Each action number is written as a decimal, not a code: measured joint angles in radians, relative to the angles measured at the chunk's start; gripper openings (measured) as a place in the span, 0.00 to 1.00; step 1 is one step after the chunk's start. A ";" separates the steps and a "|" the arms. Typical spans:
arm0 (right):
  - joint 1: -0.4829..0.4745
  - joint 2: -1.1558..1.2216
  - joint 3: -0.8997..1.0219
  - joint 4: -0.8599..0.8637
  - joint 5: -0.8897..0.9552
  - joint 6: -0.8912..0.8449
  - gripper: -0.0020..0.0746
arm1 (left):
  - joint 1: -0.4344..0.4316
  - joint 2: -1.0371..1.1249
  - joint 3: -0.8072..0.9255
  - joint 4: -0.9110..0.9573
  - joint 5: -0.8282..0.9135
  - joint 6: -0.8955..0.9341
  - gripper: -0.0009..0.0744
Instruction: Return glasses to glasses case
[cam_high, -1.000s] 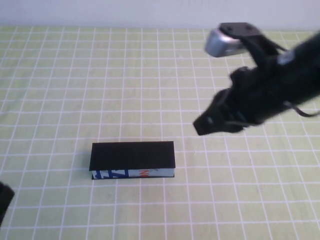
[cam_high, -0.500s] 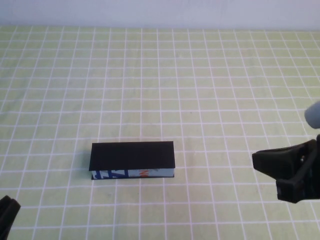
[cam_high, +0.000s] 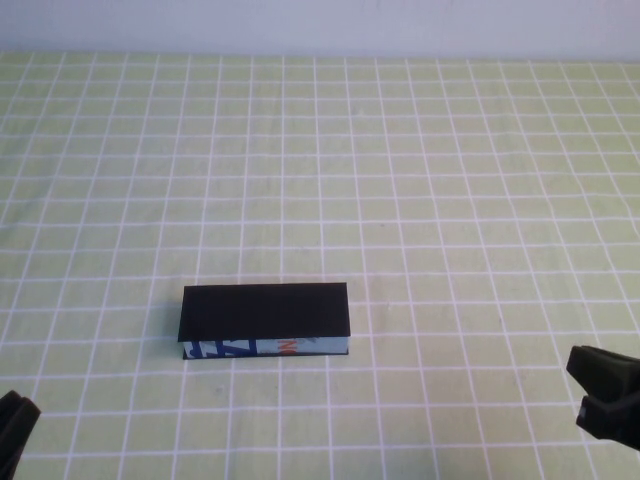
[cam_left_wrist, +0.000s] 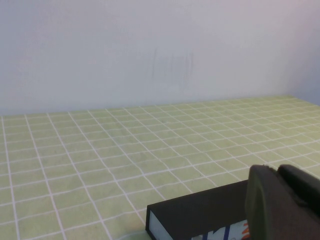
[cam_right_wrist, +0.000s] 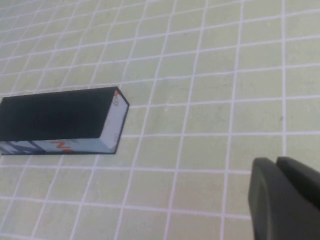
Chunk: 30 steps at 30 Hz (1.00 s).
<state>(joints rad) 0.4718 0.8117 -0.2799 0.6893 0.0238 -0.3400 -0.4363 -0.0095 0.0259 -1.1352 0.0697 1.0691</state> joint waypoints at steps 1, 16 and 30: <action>0.000 0.000 0.010 0.004 -0.008 0.000 0.01 | 0.000 0.000 0.000 0.000 0.000 0.000 0.01; -0.121 -0.204 0.089 0.004 -0.105 -0.242 0.01 | 0.000 -0.002 0.000 -0.002 -0.001 -0.004 0.01; -0.382 -0.817 0.306 0.004 0.005 -0.311 0.01 | 0.000 -0.002 0.000 -0.002 -0.005 -0.004 0.01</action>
<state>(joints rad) 0.0895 -0.0048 0.0266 0.6933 0.0286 -0.6511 -0.4363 -0.0119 0.0259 -1.1370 0.0650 1.0651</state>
